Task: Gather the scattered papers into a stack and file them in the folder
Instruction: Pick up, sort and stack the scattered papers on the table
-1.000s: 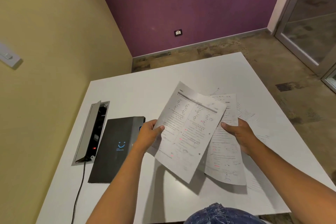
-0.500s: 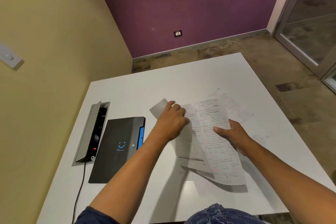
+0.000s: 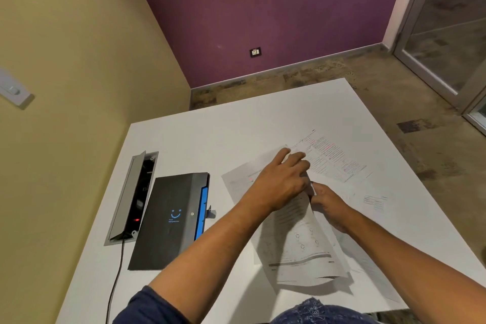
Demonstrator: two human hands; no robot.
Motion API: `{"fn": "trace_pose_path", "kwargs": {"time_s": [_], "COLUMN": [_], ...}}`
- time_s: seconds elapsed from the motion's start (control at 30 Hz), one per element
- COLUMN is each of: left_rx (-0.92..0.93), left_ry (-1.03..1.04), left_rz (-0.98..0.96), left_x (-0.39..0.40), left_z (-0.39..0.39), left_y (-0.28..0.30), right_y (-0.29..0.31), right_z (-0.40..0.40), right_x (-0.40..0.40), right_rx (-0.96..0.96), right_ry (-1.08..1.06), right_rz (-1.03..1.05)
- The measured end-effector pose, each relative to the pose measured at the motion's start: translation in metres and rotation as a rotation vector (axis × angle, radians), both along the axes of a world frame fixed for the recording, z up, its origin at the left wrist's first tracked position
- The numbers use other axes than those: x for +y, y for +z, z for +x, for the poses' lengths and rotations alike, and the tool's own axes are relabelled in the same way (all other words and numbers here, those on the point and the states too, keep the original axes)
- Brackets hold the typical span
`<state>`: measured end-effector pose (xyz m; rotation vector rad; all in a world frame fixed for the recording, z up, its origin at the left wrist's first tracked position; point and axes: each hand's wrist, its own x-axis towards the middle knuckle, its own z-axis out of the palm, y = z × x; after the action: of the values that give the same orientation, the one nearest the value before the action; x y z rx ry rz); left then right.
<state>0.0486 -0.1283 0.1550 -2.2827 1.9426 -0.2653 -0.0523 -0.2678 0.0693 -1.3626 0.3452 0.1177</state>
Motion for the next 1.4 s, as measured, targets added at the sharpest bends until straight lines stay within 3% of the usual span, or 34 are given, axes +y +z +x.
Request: {"fn": "trace_pose_path", "kwargs": {"time_s": [0.17,0.3,0.37,0.43,0.5,0.57,0.67,0.83,0.97,1.23,1.4], "left_rx": [-0.032,0.028,0.139,0.363,0.779,1.213,1.459,1.78,1.772,1.623,1.198], "left_ry": [0.018,0.047,0.168,0.448,0.813,1.037,1.088,0.907,0.769,0.911,1.284], "left_rz": [-0.052,-0.205,-0.351,-0.552,-0.73,-0.857,-0.824,-0.755,-0.667,-0.521,-0.367], "left_x": [-0.004,-0.002,0.005,0.017,0.031,0.045,0.067,0.078,0.073,0.075,0.093], "left_z": [-0.001,0.0,0.001,0.002,0.006,0.014,0.025,0.029,0.025,0.0,-0.008], "left_y": [-0.006,-0.011,-0.018,-0.025,-0.033,-0.044,-0.065,-0.079,-0.078,-0.116,-0.156], "right_y": [0.003,-0.004,-0.007,-0.006,-0.005,-0.003,0.0,0.0,-0.001,-0.052,-0.045], "right_z": [-0.007,-0.006,-0.006,-0.007,-0.006,-0.006,-0.005,0.002,-0.001,-0.033,-0.028], "right_x": [-0.001,-0.001,-0.001,-0.004,-0.009,-0.015,-0.021,-0.033,-0.039,-0.025,-0.024], "right_rx": [-0.116,-0.107,-0.095,-0.088,-0.082,-0.09,-0.133,-0.189,-0.179,0.079,0.103], "right_ry": [-0.023,-0.013,-0.055,-0.072,-0.071,-0.062,-0.106,-0.229,-0.25,-0.2,-0.397], "right_rz": [0.178,0.092,0.068,0.032,0.004,-0.017,-0.03,0.021,0.027,-0.087,-0.112]}}
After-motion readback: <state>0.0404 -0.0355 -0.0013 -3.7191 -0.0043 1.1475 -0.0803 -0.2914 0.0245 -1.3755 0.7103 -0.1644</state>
